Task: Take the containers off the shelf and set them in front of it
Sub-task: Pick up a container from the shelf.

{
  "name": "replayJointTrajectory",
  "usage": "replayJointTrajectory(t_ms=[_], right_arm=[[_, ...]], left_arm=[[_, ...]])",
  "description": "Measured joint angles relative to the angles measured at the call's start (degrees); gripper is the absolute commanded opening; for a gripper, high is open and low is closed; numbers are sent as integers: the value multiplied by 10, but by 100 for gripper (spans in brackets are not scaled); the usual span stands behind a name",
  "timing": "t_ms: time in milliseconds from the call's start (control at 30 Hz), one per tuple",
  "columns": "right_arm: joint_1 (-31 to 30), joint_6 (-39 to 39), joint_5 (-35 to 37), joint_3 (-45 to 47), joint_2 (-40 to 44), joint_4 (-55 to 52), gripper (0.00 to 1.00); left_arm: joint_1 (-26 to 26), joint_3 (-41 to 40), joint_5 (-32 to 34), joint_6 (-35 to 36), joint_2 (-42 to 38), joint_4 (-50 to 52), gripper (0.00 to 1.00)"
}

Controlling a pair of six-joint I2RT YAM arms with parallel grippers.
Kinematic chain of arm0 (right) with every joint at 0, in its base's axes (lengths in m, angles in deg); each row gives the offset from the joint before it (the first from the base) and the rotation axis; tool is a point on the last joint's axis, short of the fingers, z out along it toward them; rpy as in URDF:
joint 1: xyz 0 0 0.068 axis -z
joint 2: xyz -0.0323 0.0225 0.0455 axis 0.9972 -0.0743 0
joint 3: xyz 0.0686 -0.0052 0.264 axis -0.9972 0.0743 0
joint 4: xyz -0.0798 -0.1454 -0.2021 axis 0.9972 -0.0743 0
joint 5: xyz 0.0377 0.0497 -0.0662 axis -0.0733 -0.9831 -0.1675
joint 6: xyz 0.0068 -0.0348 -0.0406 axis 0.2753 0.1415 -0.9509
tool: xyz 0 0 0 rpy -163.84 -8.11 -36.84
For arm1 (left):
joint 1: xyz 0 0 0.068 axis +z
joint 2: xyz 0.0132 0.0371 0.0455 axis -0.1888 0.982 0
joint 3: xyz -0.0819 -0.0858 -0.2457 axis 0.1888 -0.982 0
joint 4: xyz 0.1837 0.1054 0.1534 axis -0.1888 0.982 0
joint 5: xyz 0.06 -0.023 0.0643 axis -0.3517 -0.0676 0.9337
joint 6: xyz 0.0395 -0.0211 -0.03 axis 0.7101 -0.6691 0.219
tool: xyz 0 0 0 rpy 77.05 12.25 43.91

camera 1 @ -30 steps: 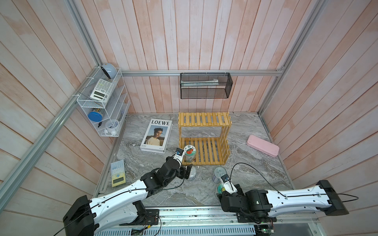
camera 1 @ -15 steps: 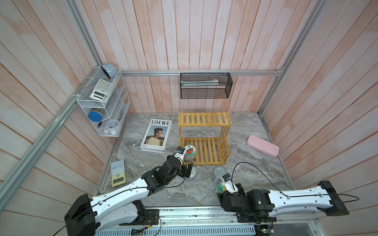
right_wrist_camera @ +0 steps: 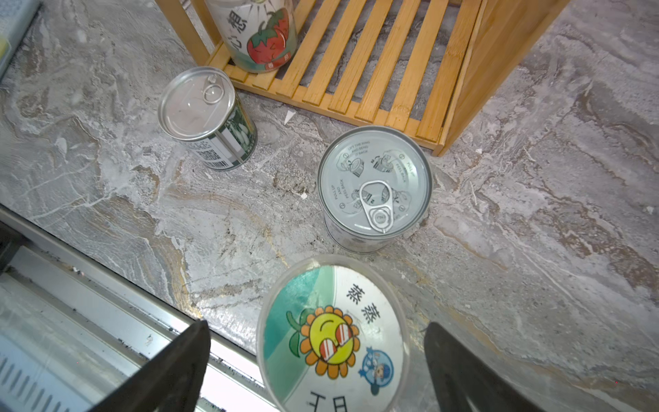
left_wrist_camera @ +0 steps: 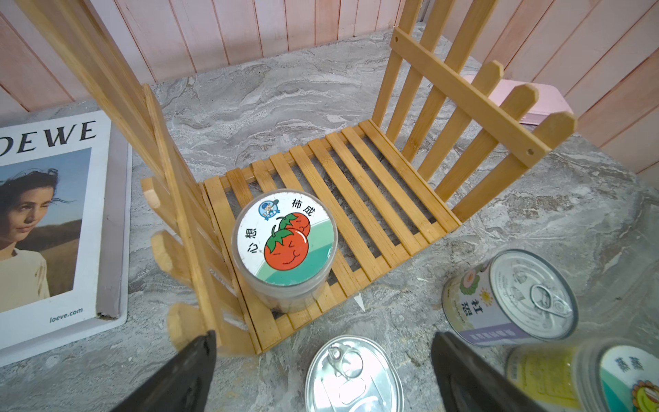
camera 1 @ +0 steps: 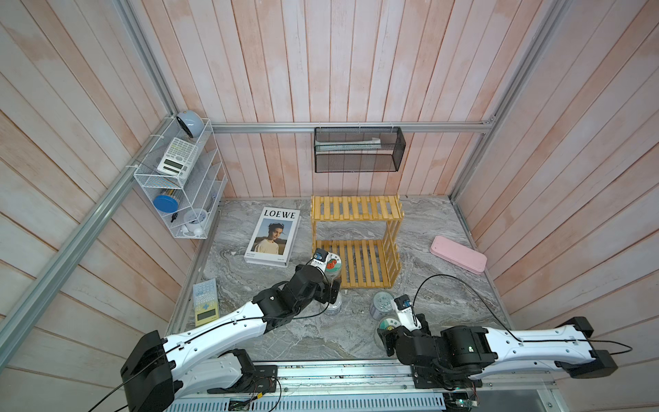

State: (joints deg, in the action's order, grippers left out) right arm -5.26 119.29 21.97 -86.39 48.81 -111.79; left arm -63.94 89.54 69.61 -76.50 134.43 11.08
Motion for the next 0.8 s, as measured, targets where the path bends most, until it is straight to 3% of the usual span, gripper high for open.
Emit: replayJointTrajectory(t_ms=[567,800], right_arm=[[31,-15,31,-29,88,-64,98],[38,-24,31,-29,93,-64,98]], left_arm=[[-59,252,138,-112,216,203,100],[-59,290,160,-164,266,231,100]])
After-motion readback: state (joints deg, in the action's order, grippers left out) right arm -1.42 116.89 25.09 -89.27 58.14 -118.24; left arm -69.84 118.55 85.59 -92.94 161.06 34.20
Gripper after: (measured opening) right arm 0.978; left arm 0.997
